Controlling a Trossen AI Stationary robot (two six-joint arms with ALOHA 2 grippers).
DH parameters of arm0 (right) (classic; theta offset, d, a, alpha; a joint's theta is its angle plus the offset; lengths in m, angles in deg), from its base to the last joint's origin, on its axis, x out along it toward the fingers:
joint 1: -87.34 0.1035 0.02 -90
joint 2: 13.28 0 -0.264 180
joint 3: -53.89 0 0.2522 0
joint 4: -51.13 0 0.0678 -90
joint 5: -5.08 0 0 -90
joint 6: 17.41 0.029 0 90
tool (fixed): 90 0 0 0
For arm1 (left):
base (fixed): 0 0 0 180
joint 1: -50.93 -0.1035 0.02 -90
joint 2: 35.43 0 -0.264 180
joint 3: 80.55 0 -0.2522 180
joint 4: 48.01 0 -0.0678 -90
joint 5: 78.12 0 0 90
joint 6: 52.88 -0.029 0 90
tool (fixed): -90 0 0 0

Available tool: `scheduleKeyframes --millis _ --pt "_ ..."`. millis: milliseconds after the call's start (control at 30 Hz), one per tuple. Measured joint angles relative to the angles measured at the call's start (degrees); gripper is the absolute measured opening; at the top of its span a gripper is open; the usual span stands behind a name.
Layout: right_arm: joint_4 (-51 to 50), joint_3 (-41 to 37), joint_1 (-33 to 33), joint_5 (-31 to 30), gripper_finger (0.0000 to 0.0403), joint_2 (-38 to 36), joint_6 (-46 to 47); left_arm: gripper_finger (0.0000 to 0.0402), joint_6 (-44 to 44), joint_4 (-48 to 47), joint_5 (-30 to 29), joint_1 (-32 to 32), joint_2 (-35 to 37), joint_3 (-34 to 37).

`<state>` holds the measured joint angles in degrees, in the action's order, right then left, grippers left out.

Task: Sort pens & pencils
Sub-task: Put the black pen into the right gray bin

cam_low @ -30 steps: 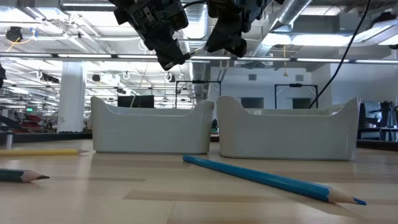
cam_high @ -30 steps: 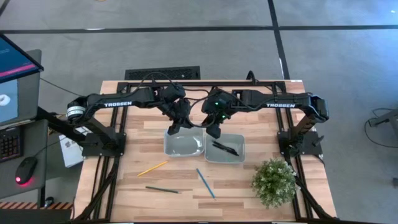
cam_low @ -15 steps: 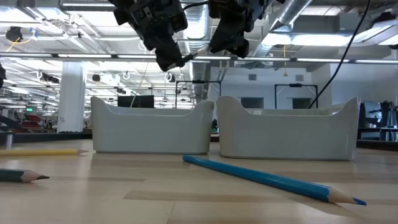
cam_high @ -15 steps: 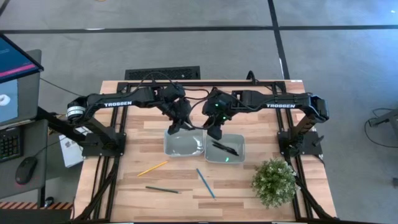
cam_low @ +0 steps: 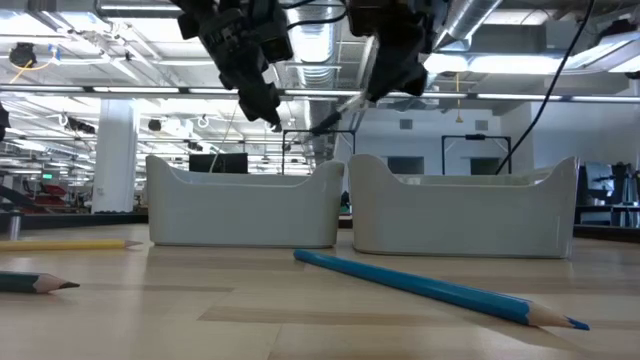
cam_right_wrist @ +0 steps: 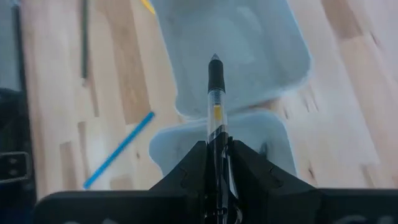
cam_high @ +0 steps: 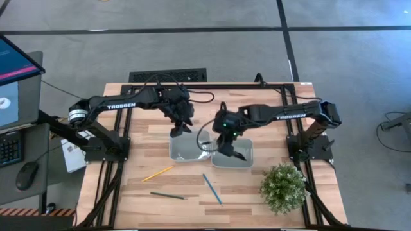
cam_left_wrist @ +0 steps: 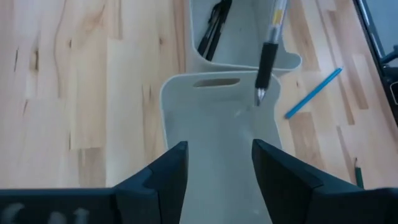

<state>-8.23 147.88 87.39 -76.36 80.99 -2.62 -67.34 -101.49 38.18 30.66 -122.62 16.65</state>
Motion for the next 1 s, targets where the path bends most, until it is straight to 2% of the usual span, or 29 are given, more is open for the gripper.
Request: scheduleKeyframes --millis 200,333,533,733,1000 --pt "-1.3 -4.7 4.4 -9.3 0.0085 -4.6 7.0 0.017 -1.6 -1.1 0.0 -0.1 0.0 0.0" --pt "-0.1 -9.6 7.1 -16.3 0.0077 -9.8 13.2 0.017 -1.8 -1.0 0.0 -0.1 0.0 0.0" --pt "8.9 -19.4 9.7 -18.9 0.0077 -15.5 19.7 0.017 -1.6 -0.8 -0.7 -0.1 0.0 0.0" --pt "11.6 -27.2 10.5 -22.8 0.0081 -17.3 27.8 0.0169 -1.6 -0.9 -3.0 -0.1 0.0 0.0" --pt "18.5 -30.8 12.7 -23.6 0.0078 -17.7 29.8 0.0169 -1.5 -0.7 -3.7 -0.4 0.0 0.0"
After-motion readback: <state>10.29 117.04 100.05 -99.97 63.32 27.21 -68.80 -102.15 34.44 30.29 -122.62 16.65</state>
